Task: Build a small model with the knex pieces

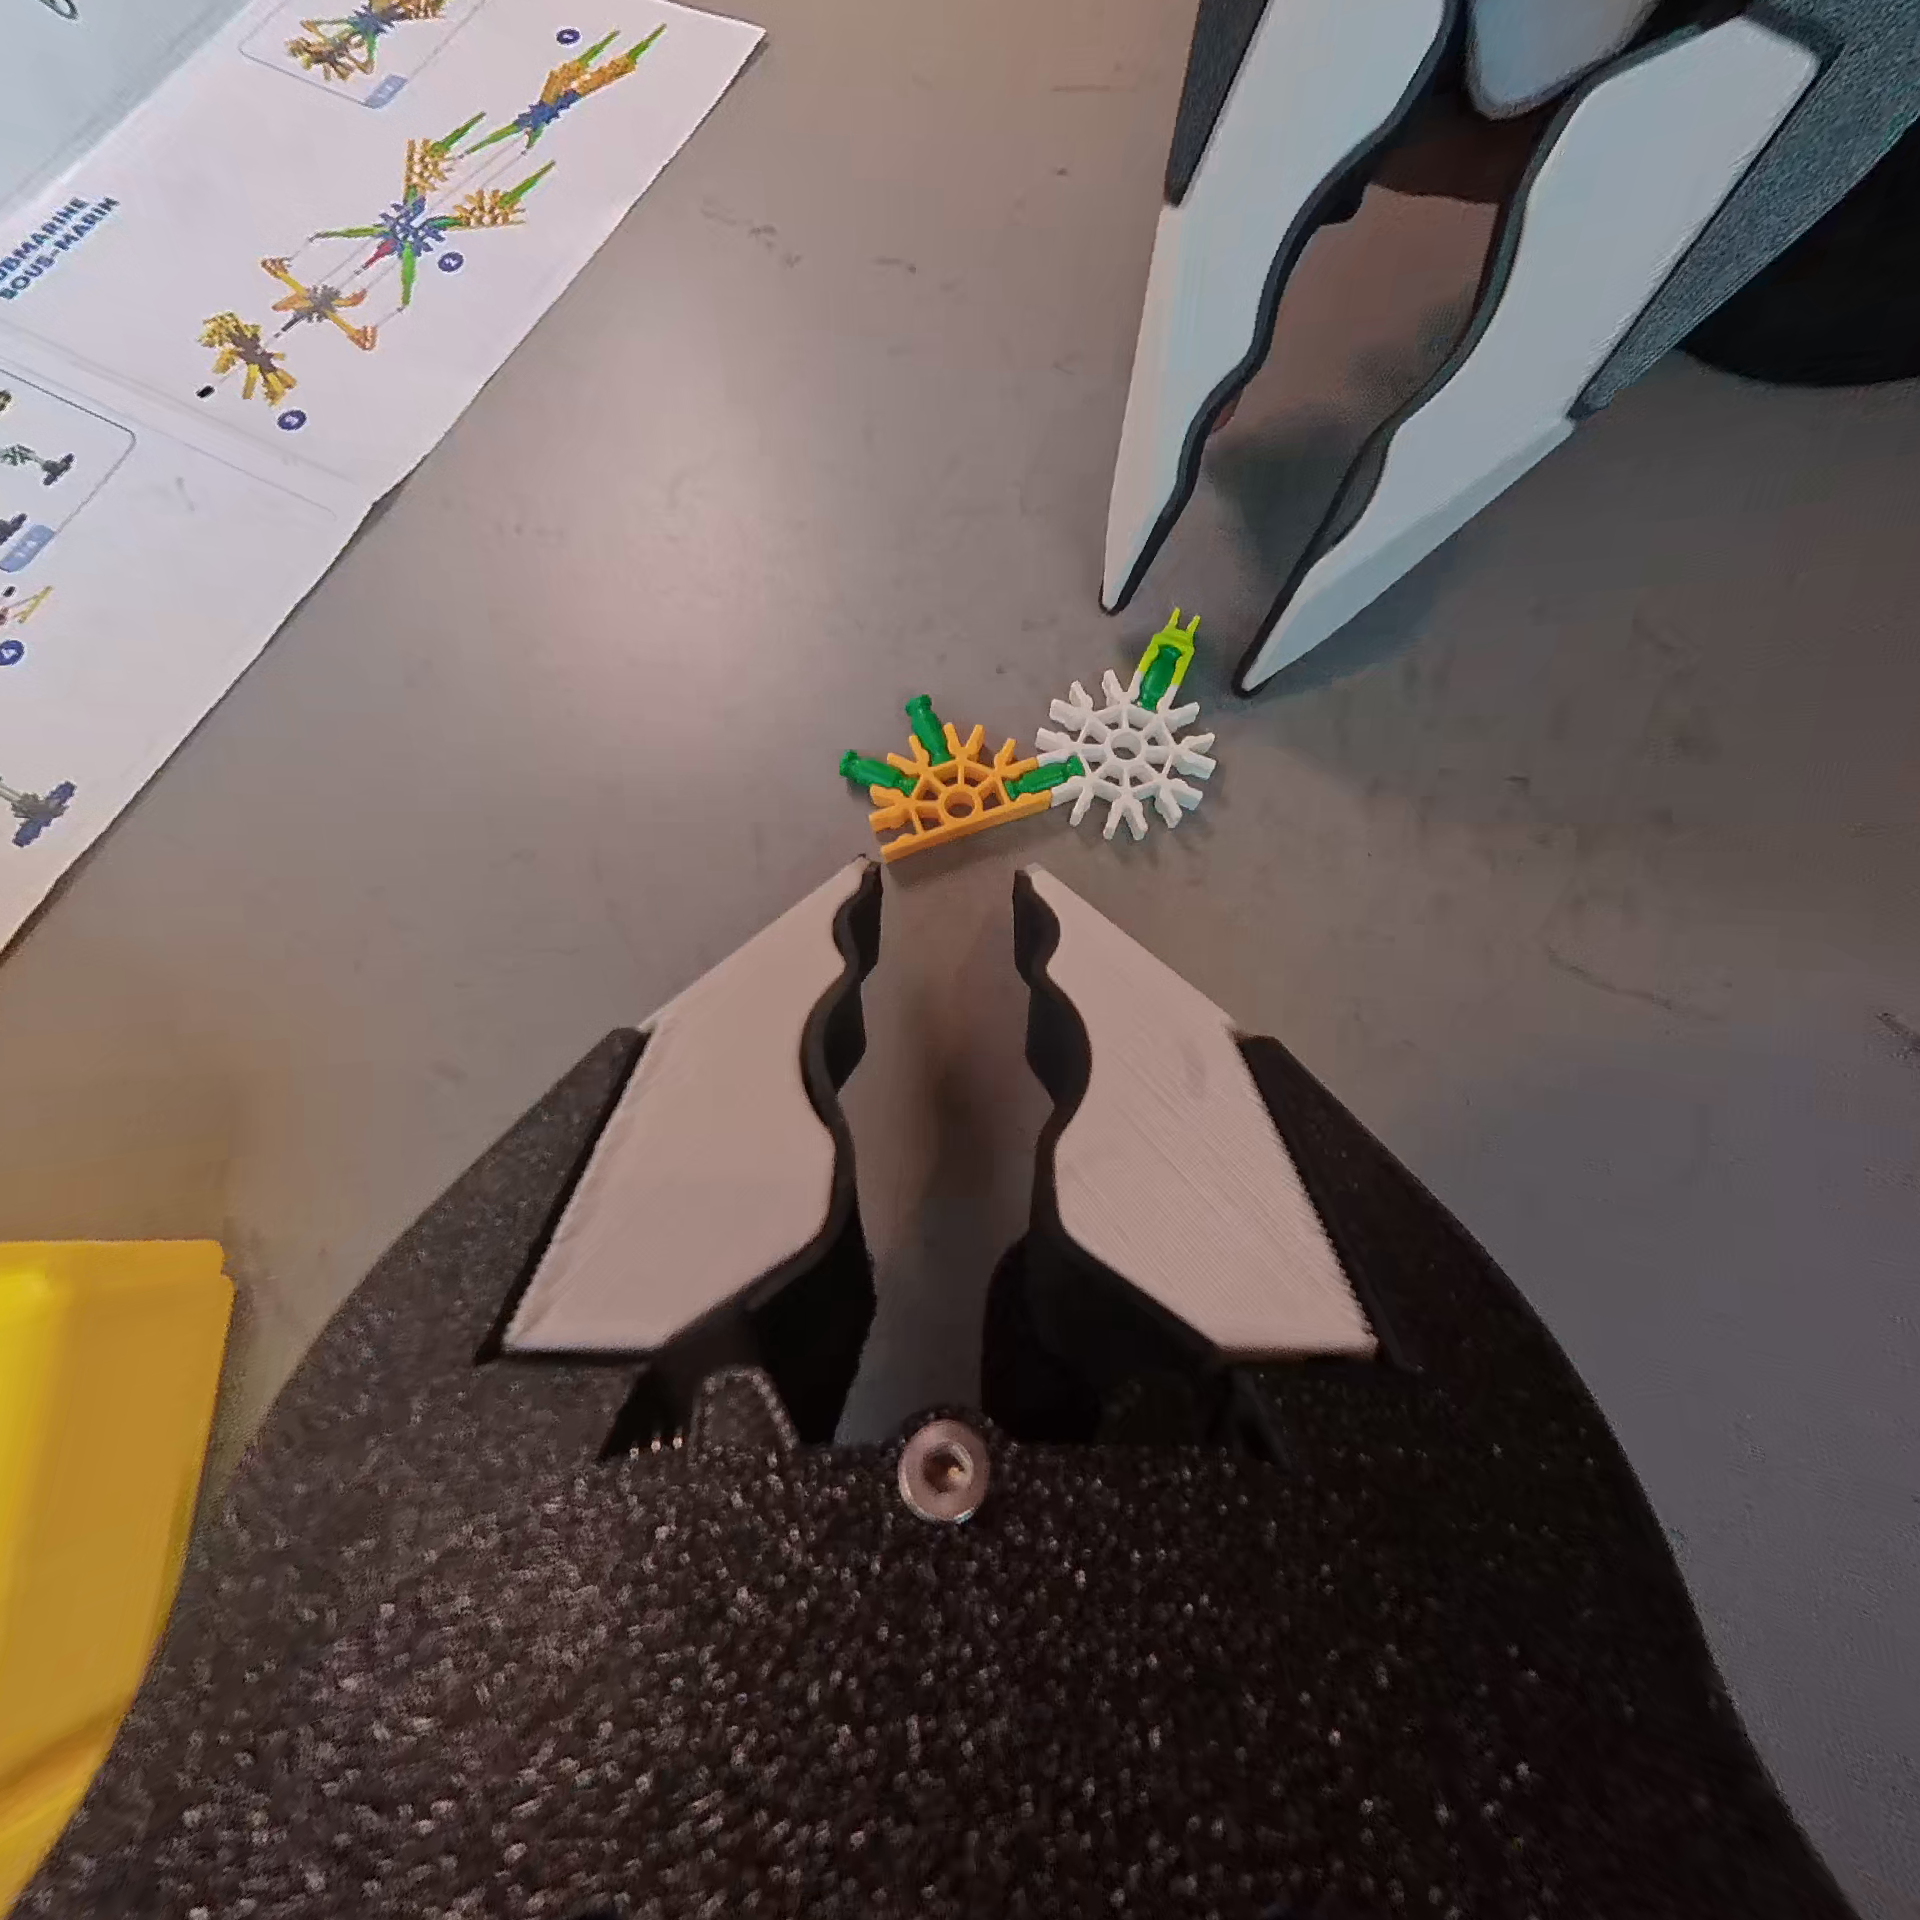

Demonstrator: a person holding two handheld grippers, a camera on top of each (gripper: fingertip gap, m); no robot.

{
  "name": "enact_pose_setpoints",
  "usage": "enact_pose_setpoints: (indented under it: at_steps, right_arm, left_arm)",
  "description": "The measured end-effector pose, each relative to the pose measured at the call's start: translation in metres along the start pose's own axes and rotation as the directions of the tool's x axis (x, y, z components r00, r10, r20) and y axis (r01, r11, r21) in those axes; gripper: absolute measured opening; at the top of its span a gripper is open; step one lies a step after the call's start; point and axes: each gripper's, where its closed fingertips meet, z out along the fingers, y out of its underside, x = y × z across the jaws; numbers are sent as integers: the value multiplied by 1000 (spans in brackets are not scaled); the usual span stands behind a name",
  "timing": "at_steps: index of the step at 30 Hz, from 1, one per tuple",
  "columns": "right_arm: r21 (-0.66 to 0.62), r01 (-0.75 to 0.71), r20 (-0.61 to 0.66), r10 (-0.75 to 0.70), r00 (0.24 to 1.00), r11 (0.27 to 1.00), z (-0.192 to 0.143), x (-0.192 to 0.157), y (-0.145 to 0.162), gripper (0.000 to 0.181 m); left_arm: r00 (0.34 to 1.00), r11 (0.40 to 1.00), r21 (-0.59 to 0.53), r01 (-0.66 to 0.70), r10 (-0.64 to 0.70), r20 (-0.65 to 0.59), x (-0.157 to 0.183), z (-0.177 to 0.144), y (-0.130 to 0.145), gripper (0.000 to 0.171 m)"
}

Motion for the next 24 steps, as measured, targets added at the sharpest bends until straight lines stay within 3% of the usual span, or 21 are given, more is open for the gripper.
enact_pose_setpoints:
  at_steps: [1,3,5,7,9,12,16,18,21,24]
  right_arm:
    - [29,-9,46,7,999,1000,1,-4,-7,8]
    - [26,43,58,-44,997,999,2,-3,-9,8]
    - [115,159,42,-165,985,980,-7,-10,-21,8]
    - [230,204,-30,-202,979,952,-21,-12,-38,8]
    - [292,301,-151,-268,952,908,-38,-12,-50,8]
    - [338,416,-299,-323,898,844,-60,-15,-64,0]
    - [366,418,-299,-320,899,832,-67,-23,-68,0]
    - [317,342,-258,-267,929,885,-58,-15,-53,0]
    - [260,177,-137,-146,980,949,-50,-16,-32,9]
    - [196,153,-125,-130,984,969,-43,-19,-21,20]
  left_arm:
    - [1000,1000,2,17,-17,-10,0,-1,3,25]
    - [998,998,14,59,-58,-32,0,-3,6,25]
    - [991,993,29,113,-111,-75,2,-5,6,25]
    - [961,975,59,214,-199,-193,12,-9,-2,30]
    - [885,928,83,364,-316,-343,21,-15,-14,44]
    - [766,852,99,515,-405,-499,28,-23,-28,48]
    - [632,780,41,625,-474,-614,40,-19,-39,50]
    - [649,793,13,609,-489,-583,42,-10,-37,51]
    - [732,830,55,555,-456,-506,36,-8,-36,48]
    - [821,887,57,458,-398,-410,30,-7,-26,41]
